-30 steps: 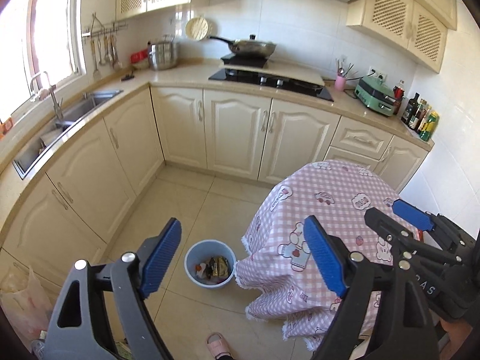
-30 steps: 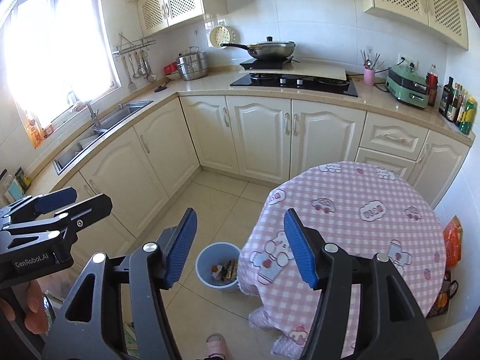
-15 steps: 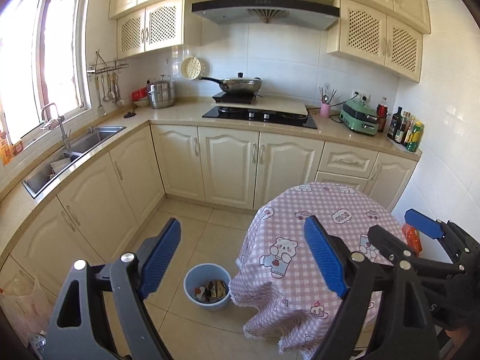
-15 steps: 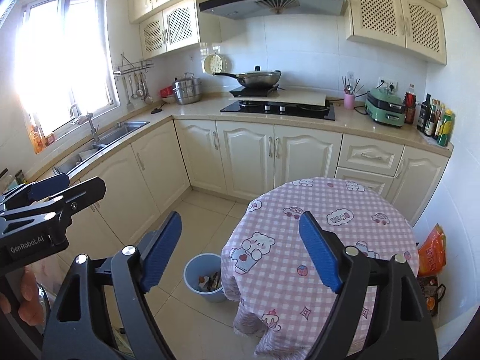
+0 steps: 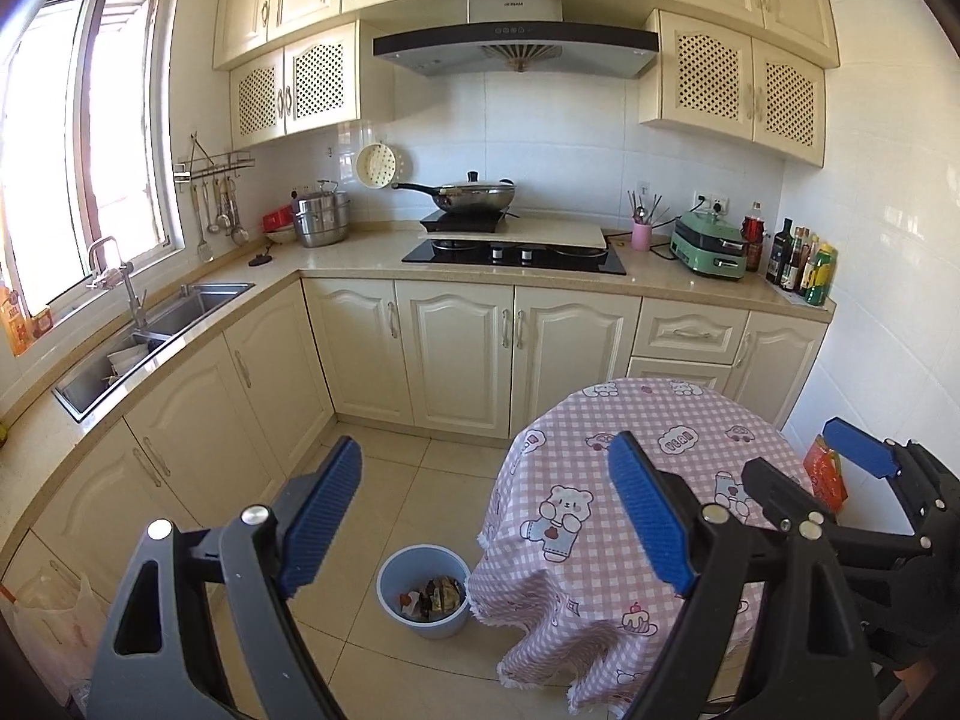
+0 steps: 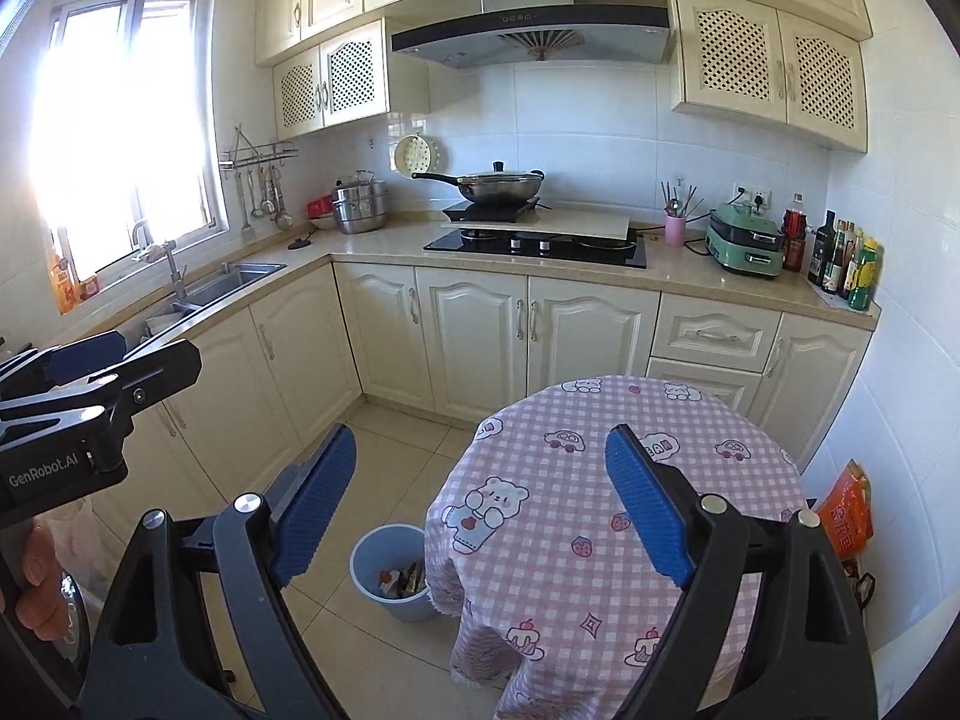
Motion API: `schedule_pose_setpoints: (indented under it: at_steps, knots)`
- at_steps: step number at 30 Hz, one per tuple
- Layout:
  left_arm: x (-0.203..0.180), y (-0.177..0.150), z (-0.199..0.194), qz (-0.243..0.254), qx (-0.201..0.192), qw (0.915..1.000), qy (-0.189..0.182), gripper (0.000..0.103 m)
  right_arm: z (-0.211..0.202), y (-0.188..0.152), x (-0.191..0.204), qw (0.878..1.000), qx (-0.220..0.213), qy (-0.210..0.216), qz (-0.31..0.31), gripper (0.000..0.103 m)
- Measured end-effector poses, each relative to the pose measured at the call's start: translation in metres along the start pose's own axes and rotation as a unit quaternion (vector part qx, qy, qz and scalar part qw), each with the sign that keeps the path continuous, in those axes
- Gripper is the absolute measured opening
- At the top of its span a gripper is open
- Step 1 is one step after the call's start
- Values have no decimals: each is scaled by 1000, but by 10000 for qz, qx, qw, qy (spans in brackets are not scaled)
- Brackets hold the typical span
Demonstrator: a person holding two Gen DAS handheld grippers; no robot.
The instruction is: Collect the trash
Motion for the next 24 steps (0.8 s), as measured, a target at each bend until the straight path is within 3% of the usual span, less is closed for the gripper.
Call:
schedule_pose_setpoints:
  at_steps: [24]
  knots:
    - [13,1,-3,-23,-11,10000,-59,83,-1,2,12,10000,4,-5,-61,83]
Point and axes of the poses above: each gripper's, at about its wrist camera, not at the fingertips, and z roughly the way its jaws point, x to its left, y to its top, the point moved 8 cm from there along z, roughly the way its jaws point, and after that the axes turned 7 degrees about x, right-handed, at the moved point
